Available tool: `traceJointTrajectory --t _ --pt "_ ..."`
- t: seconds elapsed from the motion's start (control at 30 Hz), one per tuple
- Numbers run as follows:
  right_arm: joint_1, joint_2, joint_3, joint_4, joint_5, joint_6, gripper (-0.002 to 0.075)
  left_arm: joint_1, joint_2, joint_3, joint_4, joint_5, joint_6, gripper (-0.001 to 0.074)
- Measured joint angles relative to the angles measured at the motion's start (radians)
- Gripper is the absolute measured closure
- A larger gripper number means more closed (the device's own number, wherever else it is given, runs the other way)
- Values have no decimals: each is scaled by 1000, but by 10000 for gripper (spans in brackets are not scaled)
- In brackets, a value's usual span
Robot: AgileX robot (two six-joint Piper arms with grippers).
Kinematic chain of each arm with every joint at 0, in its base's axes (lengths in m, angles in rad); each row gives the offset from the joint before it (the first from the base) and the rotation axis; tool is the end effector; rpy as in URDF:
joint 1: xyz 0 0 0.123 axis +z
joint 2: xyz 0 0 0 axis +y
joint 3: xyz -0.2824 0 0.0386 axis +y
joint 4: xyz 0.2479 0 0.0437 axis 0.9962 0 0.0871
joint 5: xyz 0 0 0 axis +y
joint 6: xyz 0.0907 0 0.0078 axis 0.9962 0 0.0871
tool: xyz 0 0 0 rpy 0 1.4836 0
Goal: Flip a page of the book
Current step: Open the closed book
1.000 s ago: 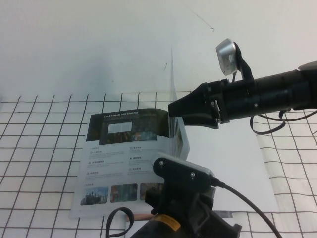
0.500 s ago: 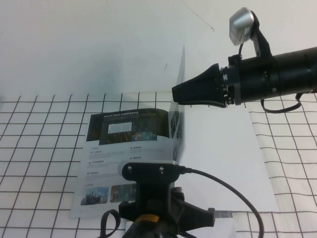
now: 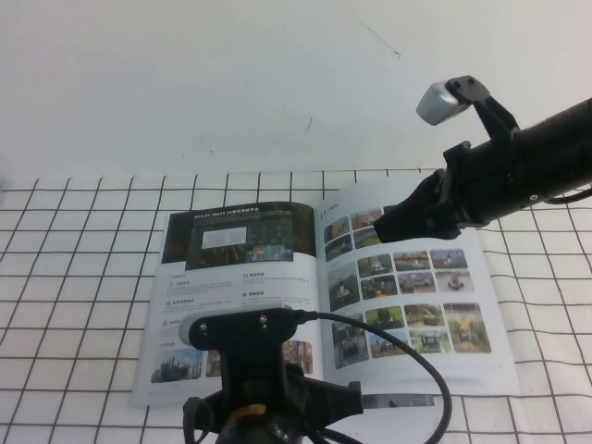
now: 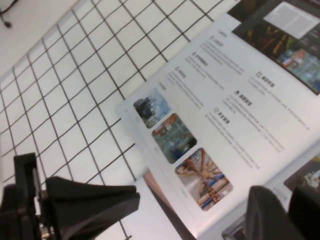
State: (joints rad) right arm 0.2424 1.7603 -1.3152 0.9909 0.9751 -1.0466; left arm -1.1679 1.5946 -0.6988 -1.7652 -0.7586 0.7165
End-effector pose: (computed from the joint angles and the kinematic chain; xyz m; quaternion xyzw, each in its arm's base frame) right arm 0.3411 0.1493 0.2692 -0.3504 0.8294 0.3479 0.2613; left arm 0.1628 -0.2255 0.1820 -0.0819 0.8954 -0.0993 0.4263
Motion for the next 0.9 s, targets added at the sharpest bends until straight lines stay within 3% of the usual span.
traceJointTrajectory --t 0.37,0.6,0.73,0.9 --pt "2 8 7 -24 -27 7 622 0 0 0 0 -1 34 737" --pt "4 8 7 -73 -27 9 624 0 0 0 0 99 111 737" --pt "-5 4 7 -227 -29 48 657 0 -39 0 0 249 209 738" --pt "-75 -58 1 -489 -29 224 717 0 -179 0 0 416 323 738"
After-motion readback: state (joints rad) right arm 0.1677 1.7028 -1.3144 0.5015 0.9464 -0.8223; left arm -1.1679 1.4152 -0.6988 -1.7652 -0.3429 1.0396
